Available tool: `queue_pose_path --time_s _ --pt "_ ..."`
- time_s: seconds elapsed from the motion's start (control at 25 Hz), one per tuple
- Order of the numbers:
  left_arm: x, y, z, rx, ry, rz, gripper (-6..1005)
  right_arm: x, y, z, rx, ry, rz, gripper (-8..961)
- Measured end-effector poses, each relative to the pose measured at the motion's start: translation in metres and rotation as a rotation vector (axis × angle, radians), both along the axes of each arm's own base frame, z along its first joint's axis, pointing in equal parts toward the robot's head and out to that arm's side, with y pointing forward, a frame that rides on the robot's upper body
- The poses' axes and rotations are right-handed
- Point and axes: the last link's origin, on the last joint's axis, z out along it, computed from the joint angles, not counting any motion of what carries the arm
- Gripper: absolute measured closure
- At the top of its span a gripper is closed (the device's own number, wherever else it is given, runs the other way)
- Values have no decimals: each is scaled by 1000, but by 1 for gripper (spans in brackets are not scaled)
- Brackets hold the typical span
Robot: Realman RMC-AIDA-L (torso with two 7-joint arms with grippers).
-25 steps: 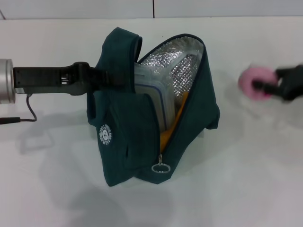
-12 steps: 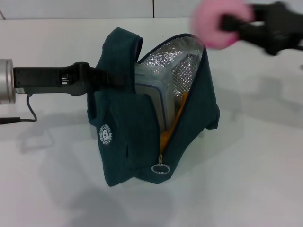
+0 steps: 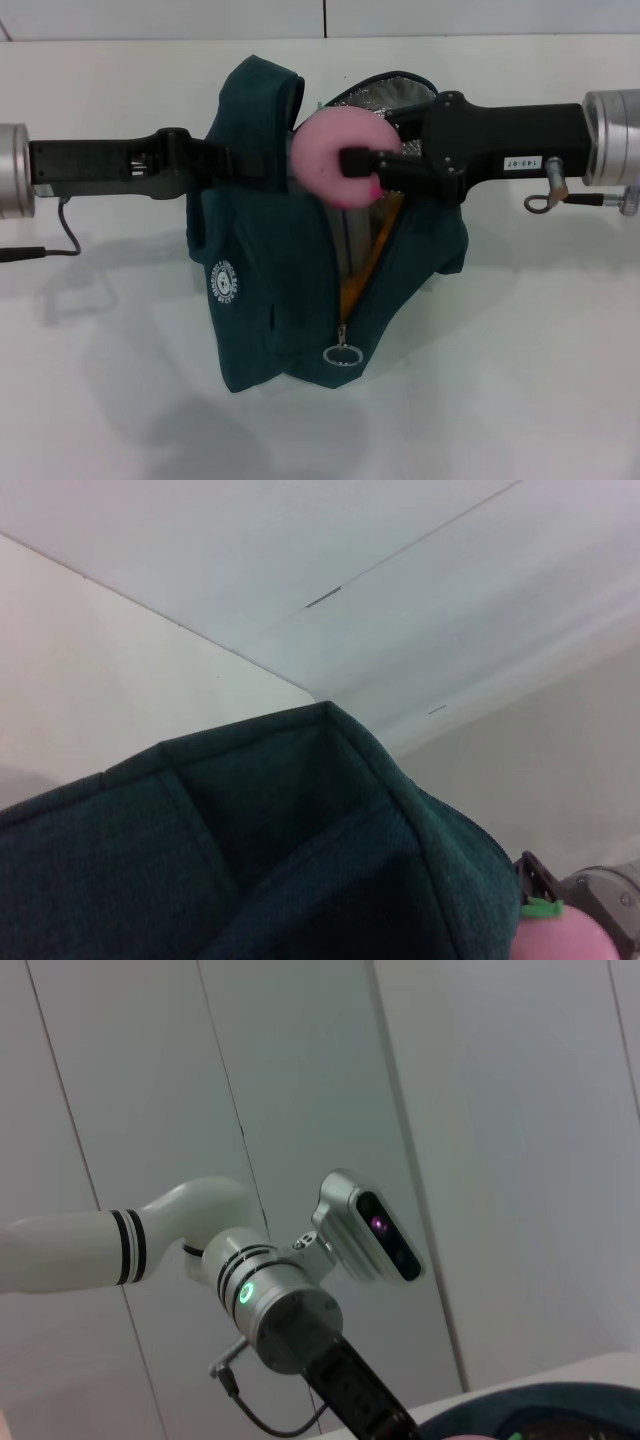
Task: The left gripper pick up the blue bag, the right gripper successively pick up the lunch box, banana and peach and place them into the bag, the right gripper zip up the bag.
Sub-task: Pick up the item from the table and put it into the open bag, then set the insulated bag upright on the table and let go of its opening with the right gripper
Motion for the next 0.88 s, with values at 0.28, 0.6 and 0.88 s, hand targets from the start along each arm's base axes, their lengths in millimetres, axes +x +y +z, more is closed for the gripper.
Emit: queue_pose_path --time_s 0.28,0.6,0.88 --pt "-1 0 1 3 -2 2 967 6 0 2 -1 5 -38 584" --pt "-1 0 1 5 -3 2 967 3 -1 2 -15 -2 -25 319" --pt "-1 -1 1 5 -5 4 967 10 12 27 47 38 -115 203"
